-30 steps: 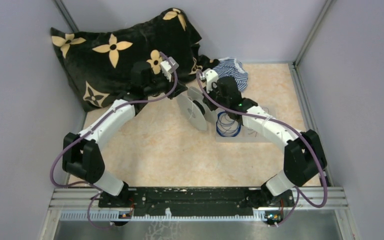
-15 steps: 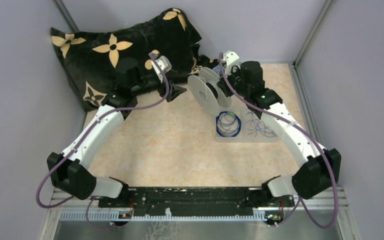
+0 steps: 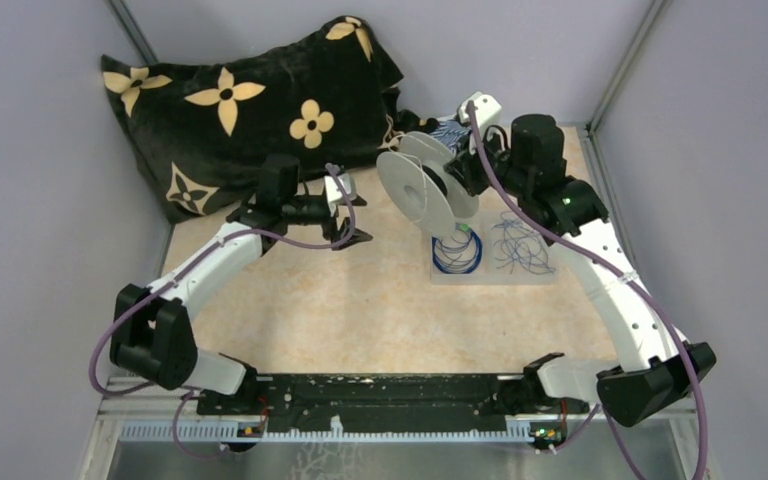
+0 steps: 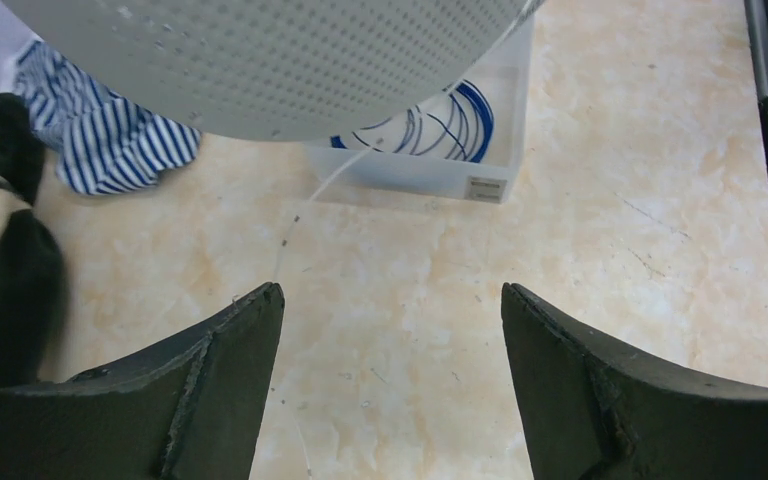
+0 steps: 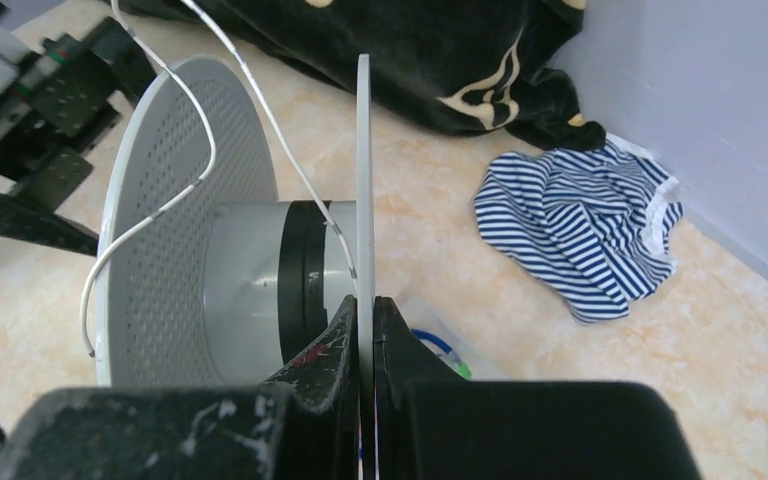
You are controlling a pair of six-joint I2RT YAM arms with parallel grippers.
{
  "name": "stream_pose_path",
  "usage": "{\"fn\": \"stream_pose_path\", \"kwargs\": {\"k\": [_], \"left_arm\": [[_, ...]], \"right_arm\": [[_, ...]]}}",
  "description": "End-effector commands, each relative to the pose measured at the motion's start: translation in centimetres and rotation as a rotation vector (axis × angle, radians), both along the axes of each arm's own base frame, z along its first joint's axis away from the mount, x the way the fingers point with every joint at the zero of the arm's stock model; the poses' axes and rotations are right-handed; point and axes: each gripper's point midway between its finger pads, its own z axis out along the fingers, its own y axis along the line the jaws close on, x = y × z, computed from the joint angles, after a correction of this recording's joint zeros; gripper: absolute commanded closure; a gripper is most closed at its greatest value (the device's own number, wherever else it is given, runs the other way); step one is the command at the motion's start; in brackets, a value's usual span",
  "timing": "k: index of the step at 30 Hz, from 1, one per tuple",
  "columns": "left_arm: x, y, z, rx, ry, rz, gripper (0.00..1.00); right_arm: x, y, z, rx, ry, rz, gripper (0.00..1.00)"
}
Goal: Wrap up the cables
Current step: Pick up the cable reel from the center of the board, then wrap the cable around the cable reel.
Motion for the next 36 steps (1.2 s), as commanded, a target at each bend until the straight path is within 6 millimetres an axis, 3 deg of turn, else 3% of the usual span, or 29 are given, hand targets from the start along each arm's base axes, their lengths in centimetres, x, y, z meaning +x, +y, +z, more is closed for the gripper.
{"fn": "stream_pose_path", "kwargs": {"k": [1, 8, 15, 19, 33, 36], "left_arm": [[-0.5, -1.1, -1.8, -0.039, -0.042, -0.123, 0.16], [2.0, -2.2, -3.1, -0.043, -0.084, -0.108, 0.20], [2.2, -3.5, -5.4, -0.027, -0.046, -0.146, 0.29], [2.8, -4.0, -5.7, -0.048, -0.015, -0.122, 0.39], [2.0, -5.3, -3.9, -0.164, 0.085, -0.163, 0.72], [2.0, -5.3, -3.6, -0.163, 0.081, -0.166, 0.85]], "right_arm": [[-1.7, 0.1, 5.5, 0.091, -0.094, 0.037, 1.00], [-2.1, 0.8, 5.1, 0.110, -0.032, 0.079, 1.00], [-2.2, 1.1, 5.1, 0.127, -0.016, 0.091, 1.00], [-2.1, 1.0, 5.1, 0.137, -0.006, 0.089, 1.00], [-0.7, -0.4, 3.4, 0.148, 0.026, 0.041, 1.00], [-0.6, -0.6, 3.4, 0.147, 0.025, 0.029, 1.00]]}}
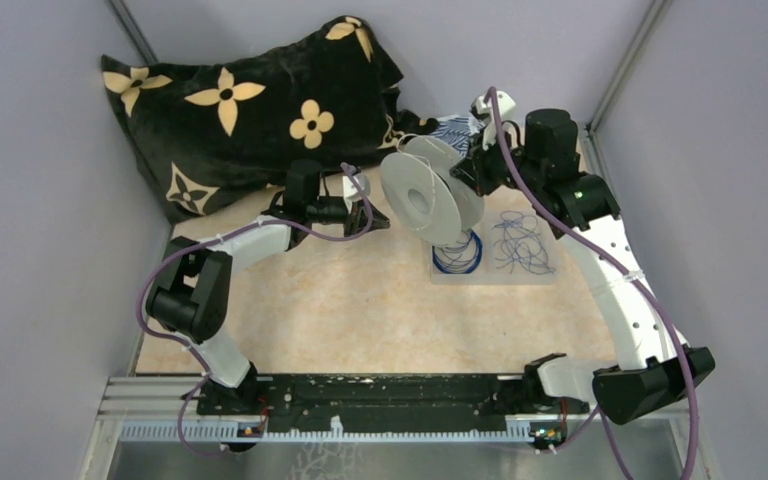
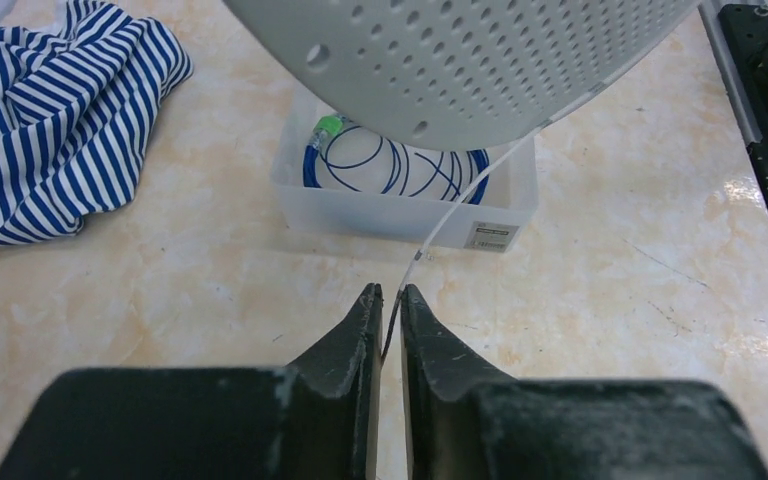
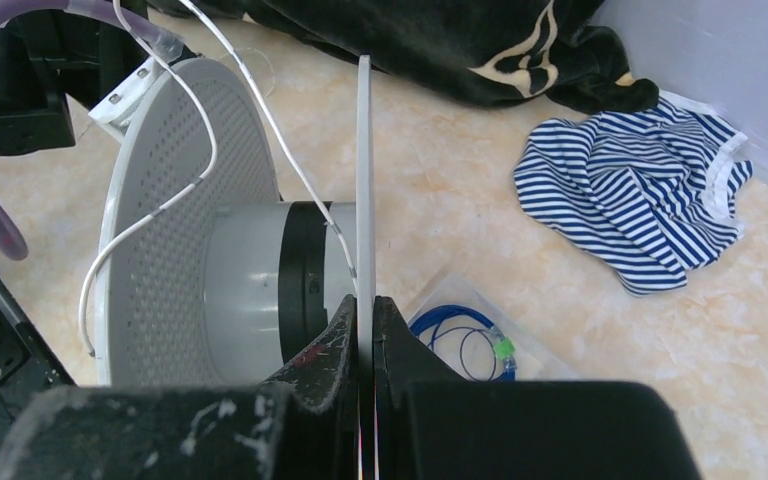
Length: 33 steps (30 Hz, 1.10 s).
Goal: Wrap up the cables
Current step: Wrap the cable around the cable reel.
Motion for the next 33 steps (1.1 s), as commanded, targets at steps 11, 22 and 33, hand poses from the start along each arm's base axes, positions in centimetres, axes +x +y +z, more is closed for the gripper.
{"fn": "stream_pose_path", "kwargs": {"k": [11, 22, 33], "left_arm": [[-2.9, 2.0, 7.7, 0.059, -0.177, -0.050, 1.00], [3.6, 10.3, 16.3, -0.101, -0.095, 0.316, 1.00], [13.2, 20.8, 13.8, -0.099, 0.021, 0.793, 1.00]], "right_arm": [[4.4, -4.3, 1.6, -0.064, -0.160, -0.254, 1.00], [4.6, -5.6, -0.4, -0.189, -0.170, -0.256, 1.00], [3.7, -5.6, -0.9, -0.205, -0.138, -0.235, 1.00]]}}
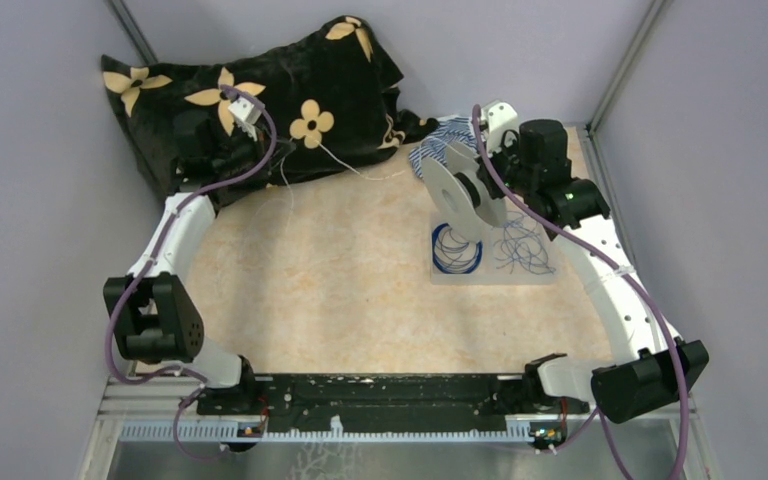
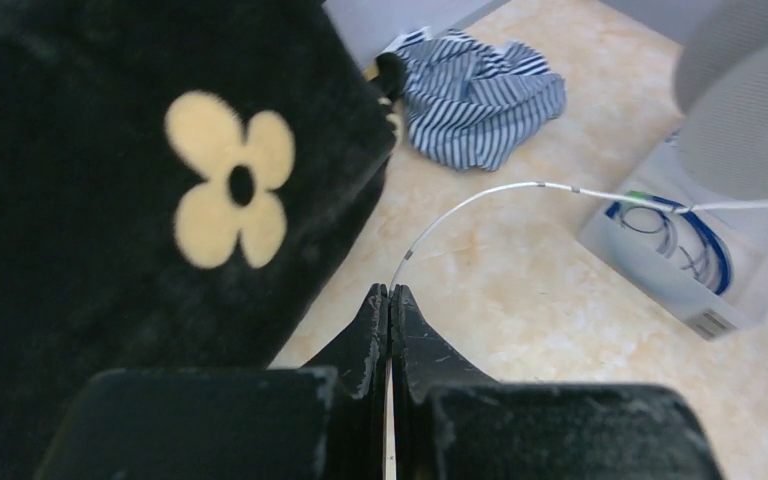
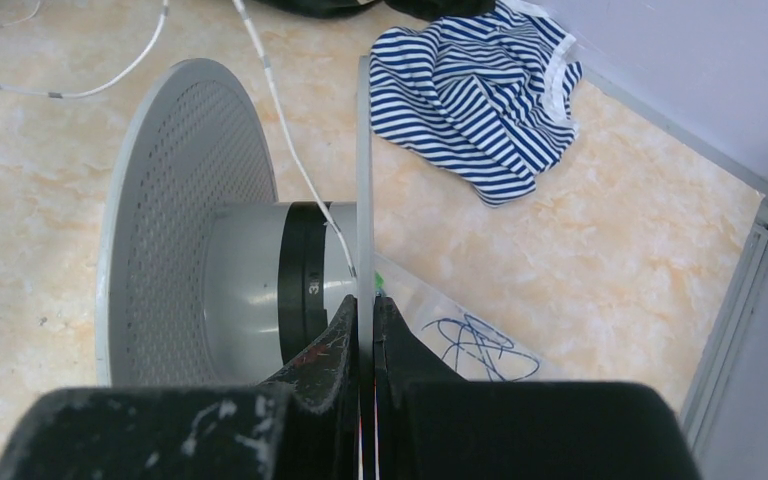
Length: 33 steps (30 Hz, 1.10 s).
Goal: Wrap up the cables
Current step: Wrap the cable around the cable reel.
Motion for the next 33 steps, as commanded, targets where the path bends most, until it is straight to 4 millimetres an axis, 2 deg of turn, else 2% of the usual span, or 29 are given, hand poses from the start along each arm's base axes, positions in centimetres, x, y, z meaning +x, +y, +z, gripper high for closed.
{"fn": "stream_pose_path", "kwargs": {"k": [1, 5, 12, 17, 25, 33], "left_arm": [[3.4, 3.1, -0.3, -0.002, 0.021, 0.204, 1.00], [5.2, 5.6, -2.1, 0.058, 0.035, 0.336, 1.00], [7.0, 7.6, -4.3, 0.164, 0.048, 0.436, 1.00], [7.8, 7.7, -5.5, 0.260, 0.040, 0.461, 1.00], [7.0, 4.8, -7.9, 0.354, 0.026, 0.417, 1.00], [4.8, -0.8, -10.8, 0.434, 0.012, 0.282, 1.00]], "right_arm": [[0.2, 0.1, 3.5, 0.031, -0.102, 0.012, 1.00], [-0.2, 0.7, 3.9, 0.053, -0.091, 0.044, 1.00], [-1.1, 2.9, 5.9, 0.128, -0.062, 0.147, 1.00], [-1.1, 3.8, 7.1, 0.195, -0.034, 0.188, 1.00], [-0.9, 5.1, 9.5, 0.313, 0.010, 0.254, 1.00], [0.8, 4.3, 12.8, 0.438, -0.016, 0.190, 1.00]]}}
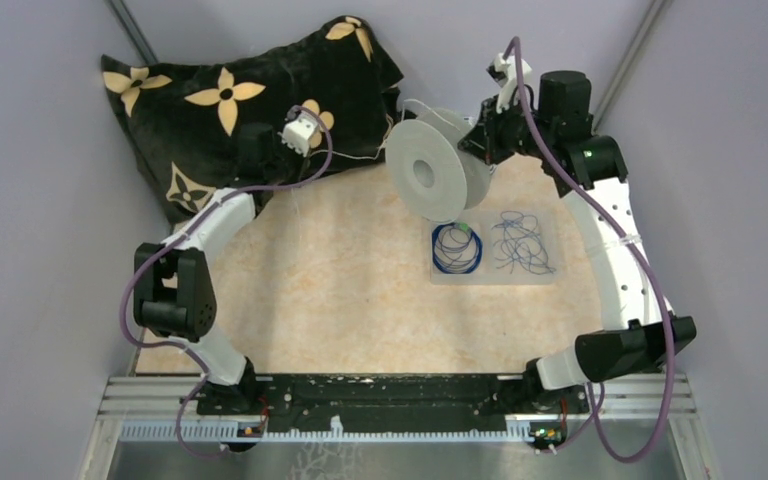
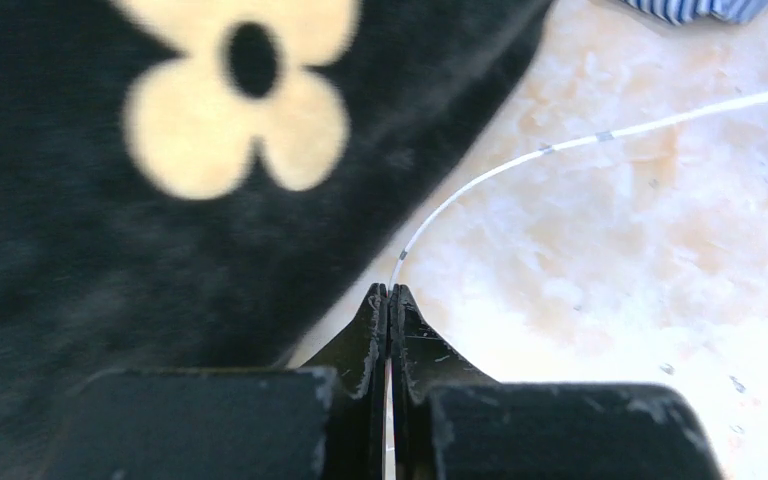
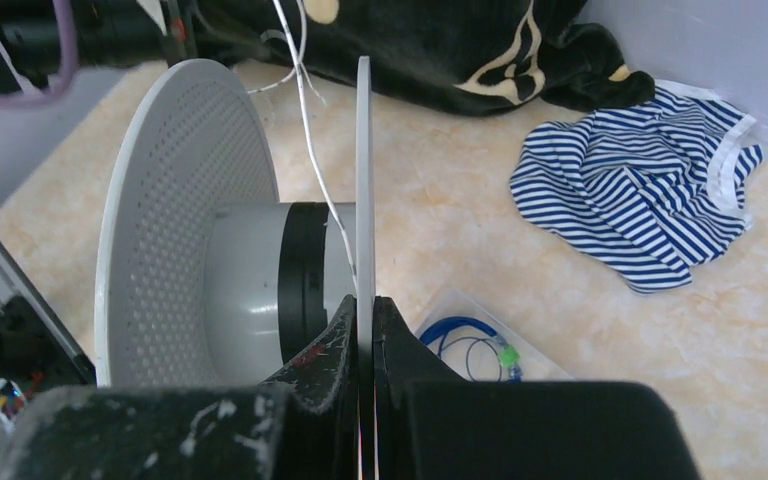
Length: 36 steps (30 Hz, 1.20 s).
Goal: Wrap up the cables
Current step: Wrap the cable around the cable reel.
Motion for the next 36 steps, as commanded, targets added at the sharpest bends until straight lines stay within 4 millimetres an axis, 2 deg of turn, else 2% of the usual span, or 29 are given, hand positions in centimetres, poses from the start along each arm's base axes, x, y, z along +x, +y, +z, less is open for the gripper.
{"fn": "stream_pose_path", "kwargs": {"k": [1, 6, 13, 17, 21, 29, 36], "left_arm": [[-1.2, -2.6, -1.3, 0.067, -0.015, -0.073, 1.00], [-2.7, -4.9, -2.9, 0.097, 0.013, -0.145, 1.00], [-5.3, -6.7, -5.4, 0.189, 0.038, -0.260, 1.00], [-7.4, -8.1, -6.9, 0.280, 0.056, -0.352, 1.00], [-9.9, -9.7, -7.4, 0.321, 0.079, -0.456, 1.00], [-15.7, -15.0, -6.0, 0.360, 0.092, -0.680, 1.00], [-20.6, -20.9, -2.3, 0.363, 0.069, -0.880, 1.00]], "right_arm": [[0.9, -0.4, 6.5, 0.159, -0.119, -0.038, 1.00], [2.1, -1.5, 8.1, 0.266, -0.103, -0.074, 1.00], [4.4, -4.9, 10.2, 0.349, -0.147, -0.229, 1.00], [5.8, -6.4, 10.6, 0.362, -0.164, -0.328, 1.00], [7.2, -8.3, 10.3, 0.334, -0.198, -0.446, 1.00], [9.8, -11.0, 8.2, 0.253, -0.218, -0.590, 1.00], [10.9, -12.5, 6.4, 0.175, -0.245, -0.658, 1.00]]}}
